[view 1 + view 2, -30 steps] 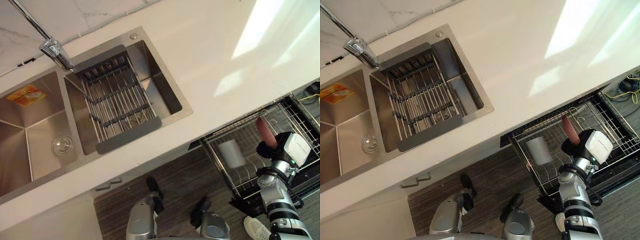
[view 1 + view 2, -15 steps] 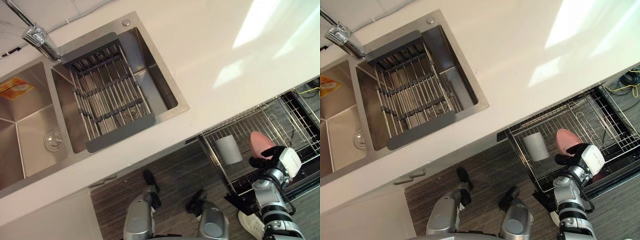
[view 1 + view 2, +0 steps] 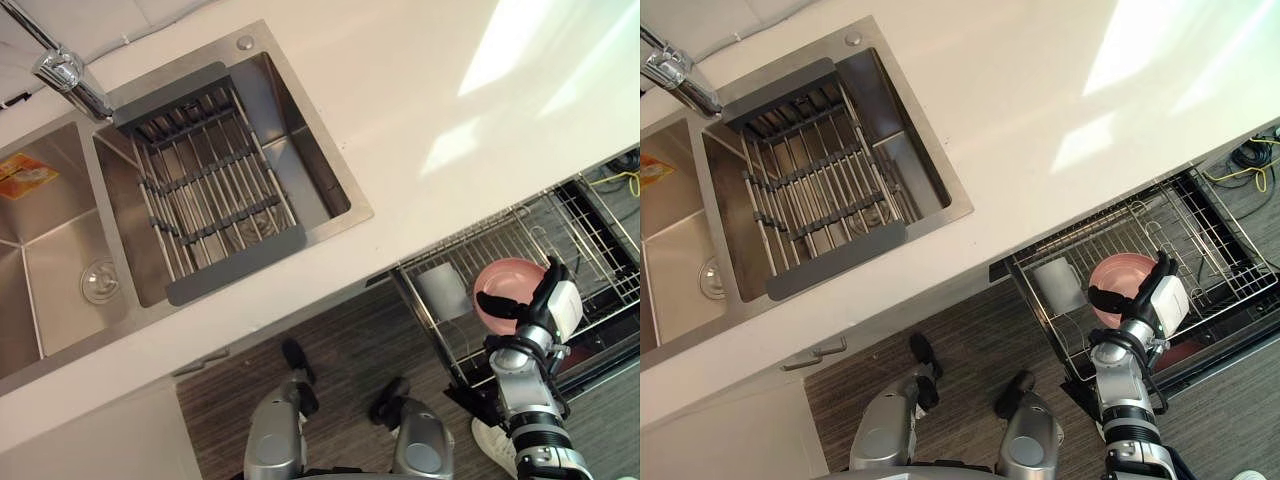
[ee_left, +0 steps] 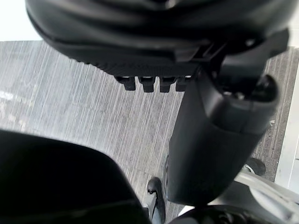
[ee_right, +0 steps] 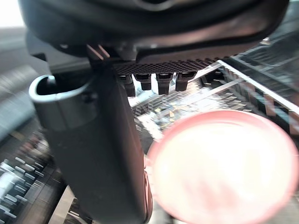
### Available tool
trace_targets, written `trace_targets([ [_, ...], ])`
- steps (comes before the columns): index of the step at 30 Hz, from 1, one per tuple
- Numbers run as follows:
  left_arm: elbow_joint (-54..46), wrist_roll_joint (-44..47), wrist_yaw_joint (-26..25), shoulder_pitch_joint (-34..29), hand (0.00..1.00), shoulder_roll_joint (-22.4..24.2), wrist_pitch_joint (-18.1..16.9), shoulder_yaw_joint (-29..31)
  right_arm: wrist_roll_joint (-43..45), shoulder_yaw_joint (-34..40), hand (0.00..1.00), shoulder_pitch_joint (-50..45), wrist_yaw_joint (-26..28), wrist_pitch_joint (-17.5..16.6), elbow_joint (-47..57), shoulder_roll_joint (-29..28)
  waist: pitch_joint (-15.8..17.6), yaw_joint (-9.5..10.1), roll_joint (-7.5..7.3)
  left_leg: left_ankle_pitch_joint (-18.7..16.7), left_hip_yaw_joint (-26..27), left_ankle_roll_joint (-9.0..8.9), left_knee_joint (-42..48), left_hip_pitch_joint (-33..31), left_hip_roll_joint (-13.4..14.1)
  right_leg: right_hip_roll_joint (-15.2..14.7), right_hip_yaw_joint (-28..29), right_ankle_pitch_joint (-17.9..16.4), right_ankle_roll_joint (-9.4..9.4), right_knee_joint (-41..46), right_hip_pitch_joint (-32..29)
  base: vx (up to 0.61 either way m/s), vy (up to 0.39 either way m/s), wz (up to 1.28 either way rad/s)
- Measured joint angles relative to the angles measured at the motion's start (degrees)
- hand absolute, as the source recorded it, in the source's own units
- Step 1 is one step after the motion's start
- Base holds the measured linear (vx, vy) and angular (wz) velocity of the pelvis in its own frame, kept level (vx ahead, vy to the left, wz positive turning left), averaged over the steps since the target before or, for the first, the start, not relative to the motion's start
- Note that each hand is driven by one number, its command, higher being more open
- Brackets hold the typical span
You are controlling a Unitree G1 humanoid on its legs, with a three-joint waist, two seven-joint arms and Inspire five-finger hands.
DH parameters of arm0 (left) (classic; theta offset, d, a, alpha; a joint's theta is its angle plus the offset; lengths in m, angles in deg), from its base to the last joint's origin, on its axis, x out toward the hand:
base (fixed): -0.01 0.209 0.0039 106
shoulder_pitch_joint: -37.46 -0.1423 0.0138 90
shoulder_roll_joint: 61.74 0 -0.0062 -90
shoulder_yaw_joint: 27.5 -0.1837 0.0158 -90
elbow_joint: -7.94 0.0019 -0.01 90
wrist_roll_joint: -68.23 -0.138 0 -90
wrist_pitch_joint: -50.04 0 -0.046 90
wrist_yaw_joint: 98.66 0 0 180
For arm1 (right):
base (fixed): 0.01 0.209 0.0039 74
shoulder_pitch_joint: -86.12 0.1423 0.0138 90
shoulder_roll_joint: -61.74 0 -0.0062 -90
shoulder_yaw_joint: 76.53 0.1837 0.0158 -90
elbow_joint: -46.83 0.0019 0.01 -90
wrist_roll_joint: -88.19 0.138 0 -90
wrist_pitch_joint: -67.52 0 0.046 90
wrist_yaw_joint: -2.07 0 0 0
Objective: Walk over to the sink, pick up the cup, carry it to the dishwasher, place the cup inside the dishwasher, then close the dishwasher door
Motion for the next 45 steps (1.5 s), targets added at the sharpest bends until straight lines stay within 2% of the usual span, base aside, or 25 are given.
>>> trace_targets([
  [2, 0.0, -1.05, -0.7, 0.02, 1.0, 0.09, 0.02, 0.13, 4.75, 1.68, 1.0, -2.54, 1.59, -3.8, 7.12, -1.22, -0.01, -0.37, -0.01, -0.58, 0.09, 0.22, 1.2, 0.8, 0.32, 0.28, 0.05, 0.0, 0.03, -0.28, 1.29, 0.01, -0.034, -0.03],
  [4, 0.09, -1.47, -1.2, 0.0, 1.0, 0.13, 0.2, 0.23, 7.2, 3.51, 1.0, -4.87, 2.24, -5.26, 12.37, -1.53, -0.05, -0.55, -0.01, -1.84, 0.24, 0.24, 2.19, 1.88, 1.0, 0.93, 0.13, -0.02, 0.12, -0.89, 2.81, 0.0, -0.028, -0.06],
  [7, 0.21, -2.49, -1.89, -0.14, 1.0, 0.02, 1.14, 1.89, 13.59, 11.7, 1.0, -7.16, 1.36, -8.96, 17.07, -2.69, -0.78, -1.79, -0.96, -3.3, 0.44, 0.08, 2.51, 2.96, 1.78, 1.73, 0.17, -0.28, 0.52, -1.58, 4.07, -0.01, -0.007, -0.05],
  [9, 0.41, -2.45, -2.73, -0.42, 1.0, -0.46, 1.85, 2.45, 18.62, 18.77, 1.0, -8.05, -0.21, -11.71, 16.59, -3.02, -1.46, -2.24, -2.09, -3.41, 0.73, 0.01, 2.5, 3.22, 1.92, 2.25, 0.82, -0.2, 0.51, -2.0, 4.14, 0.01, -0.02, -0.09],
  [11, 0.41, -1.93, -3.94, -1.49, 1.0, -0.56, 2.68, 3.83, 29.43, 28.22, 1.0, -8.65, -0.1, -17.33, 13.04, -3.28, -2.19, -3.6, -3.19, -3.99, 2.12, -0.07, 2.45, 4.77, 2.03, 2.52, 1.51, 0.0, 0.4, -2.48, 5.26, 0.03, -0.016, -0.16],
  [12, 0.4, -1.9, -4.22, -1.68, 1.0, -0.5, 2.93, 4.21, 32.44, 30.34, 1.0, -9.09, 0.64, -18.91, 11.68, -3.34, -2.45, -3.78, -3.28, -4.18, 2.44, -0.21, 2.43, 5.25, 2.09, 2.62, 1.77, 0.01, 0.43, -2.64, 5.58, 0.04, -0.011, -0.2],
  [13, 0.45, -1.9, -4.92, -2.12, 1.0, -0.39, 3.45, 4.49, 38.91, 33.69, 1.0, -10.39, 2.79, -21.55, 8.68, -3.59, -3.38, -4.09, -3.32, -4.33, 3.11, -0.3, 2.18, 6.02, 2.12, 2.82, 2.16, 0.04, 0.49, -3.07, 6.07, 0.03, -0.009, -0.18],
  [14, 0.43, -1.9, -5.16, -2.49, 1.0, -0.33, 3.68, 4.56, 42.54, 35.17, 1.0, -10.94, 4.37, -22.78, 6.9, -3.94, -3.96, -4.23, -3.35, -4.34, 3.39, -0.3, 1.97, 6.35, 2.11, 2.91, 2.36, 0.04, 0.49, -3.23, 6.22, 0.05, -0.027, -0.16],
  [16, 0.4, -1.9, -6.66, -3.54, 1.0, 0.43, 4.2, 4.89, 56.36, 38.13, 1.0, -13.36, 11.14, -25.06, -0.56, -6.56, -5.23, -4.97, -3.17, -4.33, 3.85, -0.31, 0.85, 8.42, 2.13, 3.51, 2.45, 0.03, 0.54, -4.05, 8.03, 0.04, -0.038, -0.11],
  [20, 0.26, -2.01, -10.93, -4.9, 1.0, 2.4, 3.49, 7.13, 73.0, 36.55, 1.0, -16.99, 21.22, -25.27, -10.47, -13.92, -6.94, -4.92, -1.83, -4.31, 5.87, -0.35, -0.44, 10.7, 2.1, 3.82, 2.26, -0.29, 0.71, -4.71, 9.89, 0.0, -0.011, -0.02],
  [22, 0.22, -2.37, -11.93, -5.3, 1.0, 3.85, 3.14, 8.3, 78.13, 32.05, 1.0, -18.1, 25.5, -24.99, -12.94, -18.94, -7.7, -4.67, -0.7, -3.92, 5.91, -0.91, -1.31, 11.45, 1.83, 3.68, 1.42, -0.5, 1.0, -4.89, 10.61, -0.03, 0.007, 0.11],
  [23, 0.18, -2.53, -12.28, -5.52, 1.0, 4.47, 3.03, 8.64, 79.09, 27.95, 1.0, -18.39, 27.87, -24.22, -13.85, -20.72, -8.32, -4.42, 0.27, -3.9, 5.92, -0.93, -1.41, 11.68, 1.68, 3.49, 1.19, -0.61, 1.24, -4.91, 10.93, -0.03, 0.02, 0.09],
  [25, 0.17, -2.55, -12.64, -5.58, 1.0, 5.61, 2.76, 8.62, 79.21, 21.34, 1.0, -18.48, 31.99, -22.25, -14.22, -20.75, -9.19, -3.4, 1.53, -3.89, 6.12, -0.92, -1.61, 11.89, 1.27, 3.22, 0.92, -0.6, 1.51, -4.93, 11.22, -0.04, 0.033, 0.13],
  [29, -0.13, -1.94, -12.29, -6.07, 1.0, 6.38, 1.28, 11.05, 80.11, 17.8, 1.0, -19.83, 40.37, -20.32, -14.01, -20.3, -10.05, -1.54, 1.91, -3.76, 5.92, -0.72, -1.8, 11.41, 0.51, 2.42, -0.78, -0.89, 1.65, -5.04, 12.14, -0.02, 0.036, 0.23],
  [32, 0.14, -2.15, -11.62, -6.6, 1.0, 6.6, 0.48, 12.07, 79.95, 17.08, 1.0, -19.95, 43.11, -19.18, -14.01, -19.55, -11.13, -1.42, 1.76, -3.34, 5.8, -0.13, -2.56, 10.84, -0.27, 2.15, -2.29, -0.84, 1.99, -5.05, 12.34, 0.03, 0.008, 0.2],
  [35, 0.4, -2.64, -10.58, -6.83, 1.0, 7.01, -0.21, 13.31, 79.68, 15.1, 1.0, -20.0, 43.68, -18.57, -14.01, -19.1, -11.4, -1.28, 1.82, -2.87, 5.12, 0.34, -3.11, 10.91, -0.84, 1.83, -3.8, -0.8, 2.23, -4.66, 13.3, 0.03, -0.005, 0.3],
  [38, 0.86, -3.26, -9.58, -7.9, 1.0, 7.5, -2.16, 13.73, 79.35, 12.96, 1.0, -19.89, 43.85, -17.37, -14.08, -17.2, -12.6, -0.23, 1.9, -1.98, 4.05, 0.63, -3.57, 10.87, -1.23, 1.82, -5.67, -1.28, 2.5, -4.35, 14.6, 0.0, -0.037, 0.36],
  [40, 1.68, -4.49, -9.24, -7.91, 1.0, 7.75, -3.19, 15.06, 78.77, 12.67, 1.0, -18.32, 43.98, -15.33, -15.48, -15.82, -13.09, 0.06, 1.67, 0.98, 2.63, 0.89, -4.8, 10.69, -2.02, 1.9, -8.57, -1.29, 2.56, -4.74, 16.57, -0.05, -0.055, 0.62],
  [42, 2.03, -4.92, -9.14, -7.95, 1.0, 7.84, -3.98, 15.85, 78.74, 12.29, 1.0, -16.25, 44.03, -14.7, -17.49, -15.06, -13.13, 0.17, 1.48, 2.78, 1.92, 1.08, -5.47, 10.63, -2.3, 2.01, -10.11, -1.29, 2.55, -5.07, 17.57, -0.1, -0.022, 0.44],
  [45, 2.48, -5.54, -8.78, -8.14, 1.0, 7.87, -5.31, 15.8, 78.1, 10.6, 1.0, -13.66, 44.03, -13.45, -21.39, -12.59, -13.64, 1.65, 1.45, 5.51, -0.27, 0.43, -6.06, 10.61, -2.38, 2.69, -12.29, -1.27, 2.32, -6.03, 18.98, -0.13, -0.026, 0.34],
])
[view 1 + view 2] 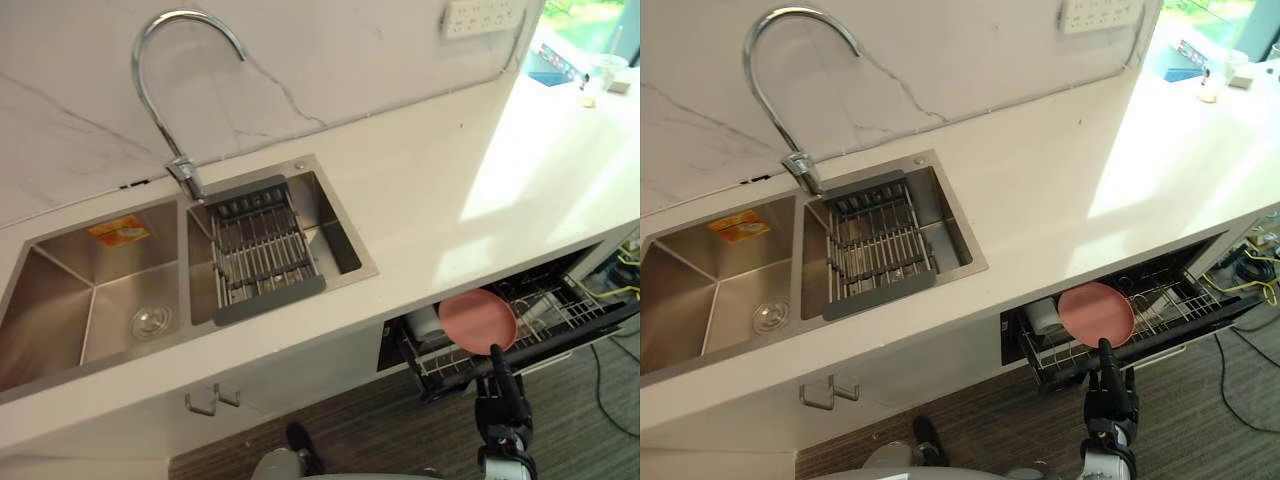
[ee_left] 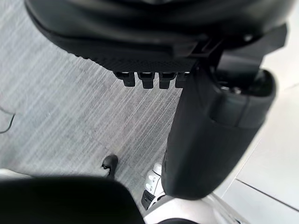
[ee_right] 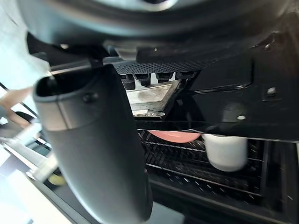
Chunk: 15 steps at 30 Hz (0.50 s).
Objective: Walk over to the sink, pick up the cup, carry it to the dishwasher, place the cup inside the dishwasher, then close the dishwasher door
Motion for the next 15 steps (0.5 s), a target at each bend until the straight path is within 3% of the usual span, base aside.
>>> trace_targets([
  [6, 1.76, -4.68, 0.2, -0.46, 1.0, 0.31, 1.92, 0.0, -1.66, -3.77, 1.0, 7.88, -0.6, 2.74, -7.57, 5.23, -0.29, 1.51, 0.06, 0.96, -2.55, -0.04, -0.35, -1.42, 0.73, 1.47, -1.12, 0.05, -0.36, -0.45, -0.45, -0.05, 0.003, 0.11],
  [9, 2.31, -6.75, 1.33, -0.43, 1.0, 0.37, 2.68, 0.0, -2.52, -7.1, 1.0, 12.31, -3.39, 4.81, -8.43, 6.54, -0.07, 2.05, -0.25, 0.96, -2.8, -0.04, -0.29, -1.83, 1.8, 2.4, -0.59, 0.26, -1.58, -0.39, -1.04, 0.0, 0.004, -0.08],
  [15, 1.77, -6.76, 4.17, 0.06, 1.0, 0.27, 2.39, 0.03, -4.24, -10.27, 1.0, 16.54, -4.48, 7.98, -8.04, 6.87, -0.1, 3.04, 0.05, 1.02, -2.82, 0.03, 0.97, -1.8, 4.03, 3.75, -0.18, -2.7, -3.13, 1.29, -1.19, -0.02, -0.04, -0.03],
])
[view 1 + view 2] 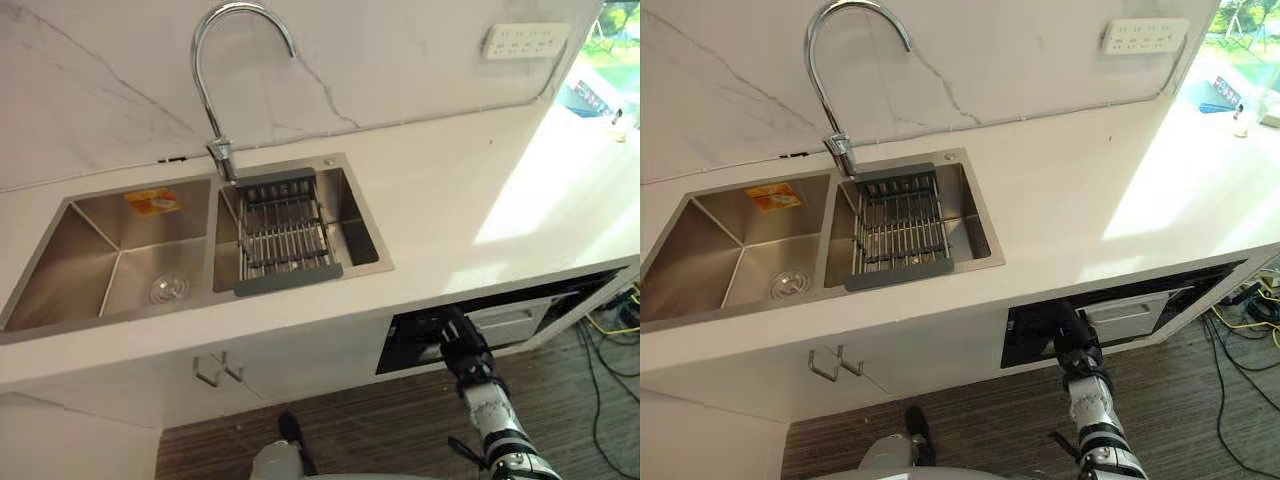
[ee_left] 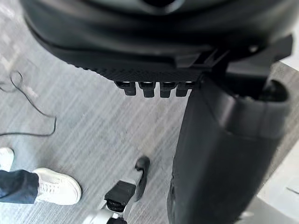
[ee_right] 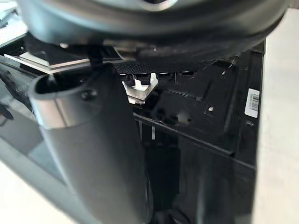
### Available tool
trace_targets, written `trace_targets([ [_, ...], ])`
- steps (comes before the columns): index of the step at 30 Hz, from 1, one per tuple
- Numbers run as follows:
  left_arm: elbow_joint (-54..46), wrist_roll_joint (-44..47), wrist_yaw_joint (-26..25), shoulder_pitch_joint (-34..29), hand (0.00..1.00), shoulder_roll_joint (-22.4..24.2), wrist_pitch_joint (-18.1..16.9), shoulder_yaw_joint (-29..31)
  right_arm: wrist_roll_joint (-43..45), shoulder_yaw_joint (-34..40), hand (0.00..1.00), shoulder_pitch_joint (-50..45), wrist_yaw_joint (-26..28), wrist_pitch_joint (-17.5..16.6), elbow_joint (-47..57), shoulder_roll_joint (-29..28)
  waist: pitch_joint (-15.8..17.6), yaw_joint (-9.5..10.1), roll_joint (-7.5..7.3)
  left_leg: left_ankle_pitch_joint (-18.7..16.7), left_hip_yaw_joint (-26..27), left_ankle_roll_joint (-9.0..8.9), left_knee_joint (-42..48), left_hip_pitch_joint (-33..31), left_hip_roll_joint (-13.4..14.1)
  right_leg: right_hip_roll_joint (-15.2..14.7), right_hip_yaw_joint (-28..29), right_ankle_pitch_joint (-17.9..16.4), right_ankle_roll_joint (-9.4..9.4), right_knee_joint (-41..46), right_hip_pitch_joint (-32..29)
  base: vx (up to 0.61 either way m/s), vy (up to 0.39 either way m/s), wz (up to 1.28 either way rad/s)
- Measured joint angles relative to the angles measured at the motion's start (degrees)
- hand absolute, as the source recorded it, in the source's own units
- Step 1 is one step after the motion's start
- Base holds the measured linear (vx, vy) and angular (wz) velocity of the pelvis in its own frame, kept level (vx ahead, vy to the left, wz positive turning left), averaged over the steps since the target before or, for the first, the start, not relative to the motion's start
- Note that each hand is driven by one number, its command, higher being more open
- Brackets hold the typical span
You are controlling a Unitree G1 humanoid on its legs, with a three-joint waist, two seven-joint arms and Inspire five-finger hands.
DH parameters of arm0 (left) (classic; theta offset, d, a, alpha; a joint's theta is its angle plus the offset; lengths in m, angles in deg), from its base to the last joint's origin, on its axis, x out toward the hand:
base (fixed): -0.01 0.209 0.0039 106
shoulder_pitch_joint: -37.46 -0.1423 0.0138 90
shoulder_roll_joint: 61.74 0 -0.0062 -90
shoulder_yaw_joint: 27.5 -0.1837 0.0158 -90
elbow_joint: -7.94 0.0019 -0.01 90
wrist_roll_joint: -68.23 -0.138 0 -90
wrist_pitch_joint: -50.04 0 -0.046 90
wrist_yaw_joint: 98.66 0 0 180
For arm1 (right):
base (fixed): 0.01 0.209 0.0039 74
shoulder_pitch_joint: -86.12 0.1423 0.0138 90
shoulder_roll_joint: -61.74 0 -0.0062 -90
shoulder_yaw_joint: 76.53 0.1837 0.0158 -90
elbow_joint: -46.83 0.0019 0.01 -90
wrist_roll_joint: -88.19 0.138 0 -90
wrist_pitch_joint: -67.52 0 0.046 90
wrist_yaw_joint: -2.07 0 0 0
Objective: Walk over to the sink, pick up the cup, carry it to the dishwasher, place the cup inside the dishwasher, then close the dishwasher door
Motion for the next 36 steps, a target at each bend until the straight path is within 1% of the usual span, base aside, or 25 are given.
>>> trace_targets([
  [4, 0.16, -0.06, 0.69, -0.01, 1.0, -0.09, -0.25, -0.04, -5.04, -1.67, 1.0, 0.0, -0.01, 0.84, 0.01, 0.55, 0.05, -0.01, 0.05, 0.11, -0.04, 0.15, 0.44, 0.03, 1.15, 0.95, -0.03, -0.82, 0.06, 0.51, 0.03, 0.01, -0.09, -0.02],
  [7, 0.75, -0.02, 0.8, 0.23, 1.0, 0.05, -1.5, -0.1, -6.86, -3.34, 1.0, -0.14, 0.0, 0.78, -0.39, 1.8, 0.53, -0.06, 0.4, 1.06, -0.69, 0.74, 1.29, -0.8, 1.15, 1.06, -0.98, -0.76, -0.26, 0.48, 0.24, 0.02, -0.055, 0.13],
  [9, 0.84, -0.03, 0.81, 0.26, 1.0, 0.18, -1.86, -0.35, -9.34, -3.62, 1.0, -0.15, 0.16, 0.8, -0.39, 2.48, 0.88, -0.06, 0.78, 1.11, -1.5, 0.7, 1.87, -1.36, 1.07, 1.0, -1.41, -0.61, -0.47, 0.33, 0.32, 0.03, -0.029, 0.13],
  [11, 0.89, -0.02, 1.35, 0.4, 1.0, 0.08, -2.06, -0.62, -14.87, -5.52, 1.0, -0.92, 1.21, 0.13, 0.13, 3.6, 1.69, -0.21, 0.41, 1.08, -1.54, 0.68, 1.79, -1.45, 0.93, 1.03, -1.14, -0.2, -0.34, -0.47, 0.19, 0.06, -0.006, -0.05],
  [12, 0.9, -0.01, 1.59, 0.5, 1.0, 0.08, -2.11, -0.83, -15.96, -5.89, 1.0, -1.52, 1.89, 0.09, 0.61, 3.95, 1.84, -0.21, 0.22, 1.05, -1.53, 0.64, 1.64, -1.45, 0.85, 1.05, -0.99, -0.02, -0.27, -0.79, 0.11, 0.07, 0.005, -0.1],
  [15, 1.07, 0.6, 3.95, 0.31, 1.0, -0.09, -1.86, -2.55, -22.15, -7.25, 1.0, -6.49, 4.02, -1.97, 4.13, 4.34, 1.83, -0.5, -0.04, -0.09, -1.5, -0.56, 0.0, -0.64, 0.18, 1.07, -0.17, 0.91, 0.45, -2.29, -0.1, 0.12, 0.031, -0.15],
  [17, 2.35, 1.5, 6.61, 0.5, 1.0, -1.24, -1.84, -4.79, -29.34, -9.53, 1.0, -10.92, 6.25, -2.49, 2.9, 3.67, 1.54, -0.87, -0.21, -3.13, -1.49, -1.82, -1.57, 0.64, -0.46, 1.05, 0.44, 1.43, 1.38, -3.1, 0.13, 0.17, 0.064, -0.14],
  [18, 2.58, 1.56, 7.24, 0.6, 1.0, -1.57, -1.84, -5.4, -30.97, -9.73, 1.0, -11.84, 6.44, -2.49, 1.69, 2.97, 1.5, -0.91, -0.28, -4.12, -1.48, -1.96, -1.97, 0.95, -0.7, 1.04, 0.57, 1.61, 1.7, -3.32, 0.18, 0.14, 0.064, -0.09],
  [19, 2.97, 1.81, 7.93, 0.84, 1.0, -2.11, -1.82, -6.32, -32.86, -9.56, 1.0, -13.09, 6.58, -2.5, -0.71, 1.84, 1.41, -0.99, -0.7, -5.05, -1.4, -2.56, -2.28, 1.05, -1.25, 0.75, 0.71, 1.93, 2.26, -3.57, 0.18, 0.15, 0.084, -0.02],
  [20, 3.33, 3.67, 8.64, 1.18, 1.0, -3.0, -1.33, -7.78, -35.84, -9.23, 1.0, -14.83, 6.34, -2.49, -3.88, -0.24, 1.25, -1.06, -1.71, -5.89, -1.2, -2.23, -2.31, 1.01, -2.42, -0.13, 1.01, 2.44, 3.13, -4.16, 0.24, 0.19, 0.119, 0.02],
  [21, 3.57, 4.76, 9.06, 1.25, 1.0, -3.75, -0.73, -8.05, -37.54, -8.98, 1.0, -16.31, 6.04, -2.5, -6.06, -1.63, 1.01, -1.12, -2.39, -6.63, -1.03, -2.11, -2.32, 1.04, -3.4, -0.75, 1.25, 2.81, 3.72, -4.55, 0.35, 0.23, 0.169, 0.05],
  [22, 4.18, 6.67, 9.47, 1.34, 1.0, -4.53, 0.1, -8.98, -39.6, -7.18, 1.0, -18.01, 5.14, -3.25, -7.91, -3.37, 0.61, -1.21, -3.28, -7.53, -0.68, -1.6, -2.5, 1.05, -4.85, -2.1, 2.34, 3.2, 4.43, -4.87, 0.34, 0.19, 0.158, -0.04],
  [23, 4.46, 7.68, 9.53, 1.37, 1.0, -4.88, 0.74, -9.22, -40.92, -5.74, 1.0, -18.03, 4.37, -4.2, -7.86, -3.59, 0.56, -1.41, -3.51, -7.89, -0.15, -1.36, -2.77, 1.23, -5.48, -2.65, 2.8, 3.51, 4.88, -4.99, 0.13, 0.17, 0.176, -0.03],
  [24, 4.94, 8.43, 9.55, 1.54, 1.0, -5.8, 2.76, -9.91, -41.25, -2.89, 1.0, -17.93, 3.04, -4.9, -8.03, -3.83, 0.24, -2.25, -4.15, -8.61, 0.01, -0.9, -3.34, 1.6, -6.65, -4.16, 3.2, 3.88, 5.51, -4.54, 0.13, 0.15, 0.172, -0.01],
  [25, 5.07, 9.75, 9.39, 1.84, 1.0, -6.54, 4.33, -10.52, -41.66, -0.69, 1.0, -18.0, 1.93, -5.55, -8.35, -3.88, 0.08, -2.5, -4.39, -9.48, -0.05, -0.53, -3.35, 2.0, -7.48, -5.52, 3.71, 3.97, 5.6, -2.89, 0.0, 0.16, 0.214, 0.13],
  [26, 5.24, 11.2, 9.22, 2.05, 1.0, -7.3, 4.91, -11.57, -42.37, 2.07, 1.0, -18.19, 0.68, -6.26, -9.24, -3.98, -0.07, -2.66, -4.66, -10.86, -0.35, -0.34, -3.37, 2.9, -8.37, -7.61, 5.2, 4.12, 5.37, 0.87, -0.5, 0.14, 0.184, 0.18],
  [27, 5.23, 11.67, 9.02, 2.07, 1.0, -7.51, 4.87, -11.84, -42.59, 3.28, 1.0, -18.54, 0.27, -6.49, -9.55, -3.91, -0.13, -2.88, -4.7, -11.47, -0.75, -0.21, -3.4, 3.34, -8.66, -8.61, 6.08, 4.4, 4.95, 3.28, -1.0, 0.12, 0.179, 0.34],
  [28, 5.2, 12.23, 8.67, 2.14, 1.0, -7.79, 3.79, -12.02, -43.58, 4.83, 1.0, -19.35, -0.34, -6.87, -10.11, -3.88, -0.22, -3.56, -4.7, -12.13, -2.03, -0.16, -3.57, 3.98, -8.92, -10.7, 7.63, 5.81, 3.8, 9.5, -2.42, 0.12, 0.144, 0.55],
  [29, 5.14, 12.21, 8.28, 2.24, 1.0, -8.25, 2.99, -13.33, -44.74, 5.92, 1.0, -20.1, -0.73, -6.87, -10.68, -4.23, -0.28, -4.28, -4.84, -12.32, -3.7, -0.23, -3.46, 4.43, -8.92, -12.39, 9.78, 8.64, 2.0, 16.11, -4.32, 0.13, 0.122, 0.61],
  [30, 5.09, 12.2, 8.28, 2.21, 1.0, -8.62, 2.84, -14.06, -45.06, 6.16, 1.0, -20.22, -0.98, -6.88, -11.04, -4.5, -0.31, -4.58, -4.95, -12.57, -4.47, -0.13, -3.31, 4.73, -8.85, -12.96, 11.8, 10.65, 0.78, 19.13, -5.59, 0.18, 0.092, 0.64],
  [31, 5.06, 12.64, 8.27, 2.11, 1.0, -9.09, 3.03, -14.68, -45.04, 6.27, 1.0, -20.97, -1.47, -6.71, -11.49, -5.21, -0.26, -5.01, -4.86, -13.23, -6.01, 0.62, -3.28, 5.65, -8.69, -13.52, 16.77, 14.74, 0.34, 24.77, -8.09, 0.21, 0.053, 0.68],
  [32, 4.97, 13.15, 8.1, 2.05, 1.0, -9.95, 3.19, -16.02, -45.0, 6.97, 1.0, -21.67, -1.67, -6.36, -11.89, -6.59, -0.03, -5.59, -5.22, -13.74, -7.84, 1.32, -3.15, 6.14, -8.57, -13.08, 20.29, 10.82, 2.53, 27.48, -10.06, 0.2, 0.032, 0.69],
  [34, 5.03, 15.5, 7.86, 1.79, 1.0, -10.57, 3.25, -17.95, -44.36, 8.37, 1.0, -21.57, -1.69, -5.86, -11.7, -8.07, 0.01, -5.84, -5.26, -14.39, -10.2, 1.13, -2.98, 6.74, -7.85, -11.57, 21.91, 5.16, 4.03, 26.57, -12.54, 0.16, -0.008, 0.66],
  [35, 5.21, 16.47, 7.87, 1.69, 1.0, -10.72, 3.41, -18.1, -44.47, 8.32, 1.0, -21.4, -1.76, -5.39, -11.25, -7.9, 0.08, -5.9, -5.22, -14.9, -11.67, 0.86, -2.36, 7.13, -7.5, -10.77, 22.75, 4.1, 4.44, 24.46, -13.99, 0.14, -0.043, 0.64],
  [36, 5.24, 16.44, 7.9, 1.69, 1.0, -10.79, 3.57, -18.1, -44.45, 8.36, 1.0, -21.23, -1.79, -4.85, -11.17, -7.91, 0.1, -5.95, -5.22, -15.12, -12.48, 0.68, -2.08, 7.22, -7.35, -10.42, 23.33, 4.14, 4.48, 23.14, -14.64, 0.08, -0.041, 0.41],
])
